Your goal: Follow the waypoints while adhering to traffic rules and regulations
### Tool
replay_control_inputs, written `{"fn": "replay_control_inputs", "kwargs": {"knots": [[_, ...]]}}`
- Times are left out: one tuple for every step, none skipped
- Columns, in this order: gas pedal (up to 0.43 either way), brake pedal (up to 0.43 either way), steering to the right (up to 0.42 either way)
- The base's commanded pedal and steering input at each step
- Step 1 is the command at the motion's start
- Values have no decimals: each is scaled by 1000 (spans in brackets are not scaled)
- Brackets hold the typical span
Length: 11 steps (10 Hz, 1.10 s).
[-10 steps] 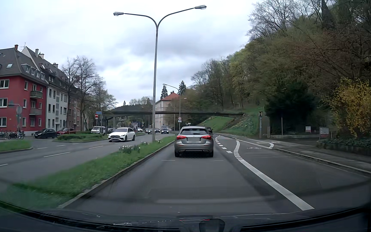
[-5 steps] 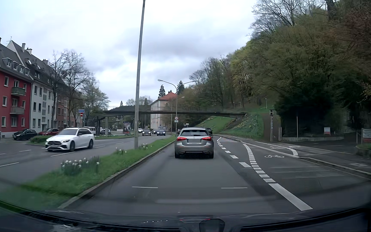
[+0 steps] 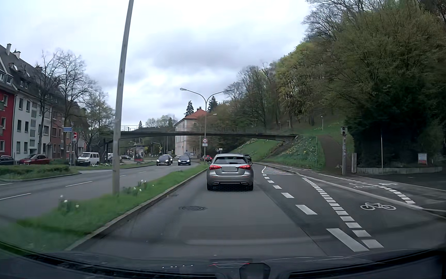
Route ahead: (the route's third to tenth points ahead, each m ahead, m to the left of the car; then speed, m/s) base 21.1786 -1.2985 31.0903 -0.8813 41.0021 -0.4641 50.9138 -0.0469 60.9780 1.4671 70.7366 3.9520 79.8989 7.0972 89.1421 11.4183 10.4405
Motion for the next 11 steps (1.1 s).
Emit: {"fn": "replay_control_inputs", "kwargs": {"knots": [[130, 0, 16], [130, 0, 17], [130, 0, 18], [130, 0, 18], [130, 0, 18], [138, 0, 18], [138, 0, 18], [138, 0, 18], [138, 0, 18], [138, 0, 18], [138, 0, 18]]}}
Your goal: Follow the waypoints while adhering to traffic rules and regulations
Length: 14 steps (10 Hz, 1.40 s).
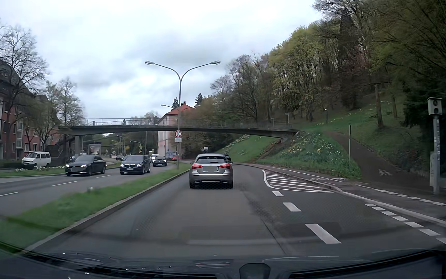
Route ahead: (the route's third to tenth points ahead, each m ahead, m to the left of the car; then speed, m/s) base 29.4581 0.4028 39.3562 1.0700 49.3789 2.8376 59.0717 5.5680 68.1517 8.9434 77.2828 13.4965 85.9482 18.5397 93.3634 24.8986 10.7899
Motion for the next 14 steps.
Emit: {"fn": "replay_control_inputs", "kwargs": {"knots": [[138, 0, 18], [138, 0, 18], [138, 0, 18], [138, 0, 17], [138, 0, 17], [138, 0, 16], [138, 0, 16], [138, 0, 14], [138, 0, 9], [138, 0, 8], [138, 0, 7], [138, 0, 6], [138, 0, 6], [138, 0, 3]]}}
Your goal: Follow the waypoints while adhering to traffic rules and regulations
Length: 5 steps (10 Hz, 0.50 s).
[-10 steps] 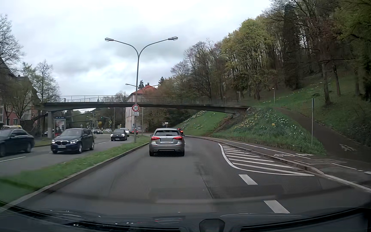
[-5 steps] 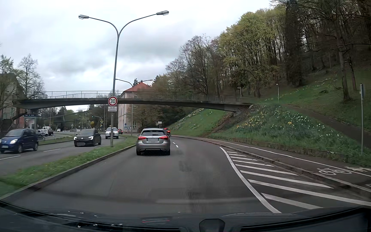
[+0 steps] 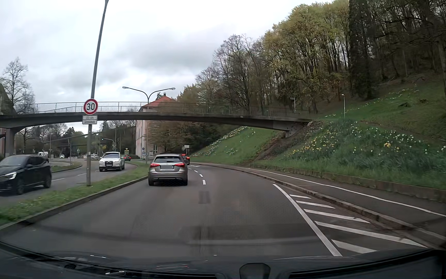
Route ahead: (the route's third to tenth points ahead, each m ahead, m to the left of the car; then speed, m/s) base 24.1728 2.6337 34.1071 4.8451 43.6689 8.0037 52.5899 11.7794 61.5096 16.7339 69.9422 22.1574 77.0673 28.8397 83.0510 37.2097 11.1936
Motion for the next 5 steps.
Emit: {"fn": "replay_control_inputs", "kwargs": {"knots": [[138, 0, 0], [138, 0, -1], [138, 0, -2], [138, 0, -6], [138, 0, -10]]}}
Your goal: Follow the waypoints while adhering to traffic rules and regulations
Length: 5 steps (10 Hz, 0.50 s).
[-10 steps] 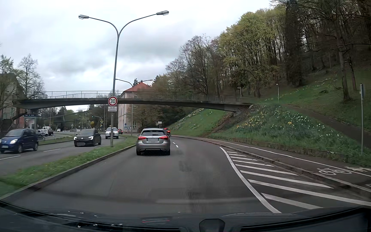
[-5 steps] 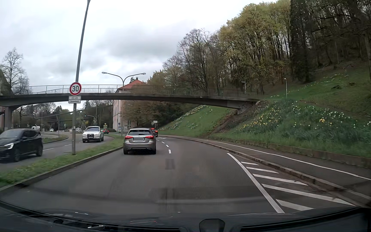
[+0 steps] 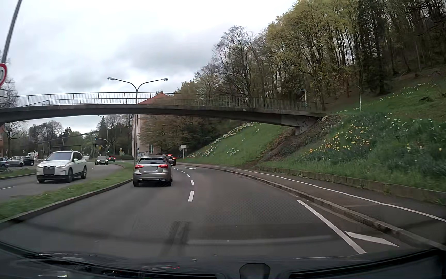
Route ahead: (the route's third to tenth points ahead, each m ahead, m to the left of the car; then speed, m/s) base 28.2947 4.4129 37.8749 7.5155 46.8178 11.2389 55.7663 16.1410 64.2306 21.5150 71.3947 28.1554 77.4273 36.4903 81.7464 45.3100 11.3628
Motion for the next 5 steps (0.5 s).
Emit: {"fn": "replay_control_inputs", "kwargs": {"knots": [[157, 0, -16], [177, 0, -20], [177, 0, -24], [177, 0, -29], [177, 0, -32]]}}
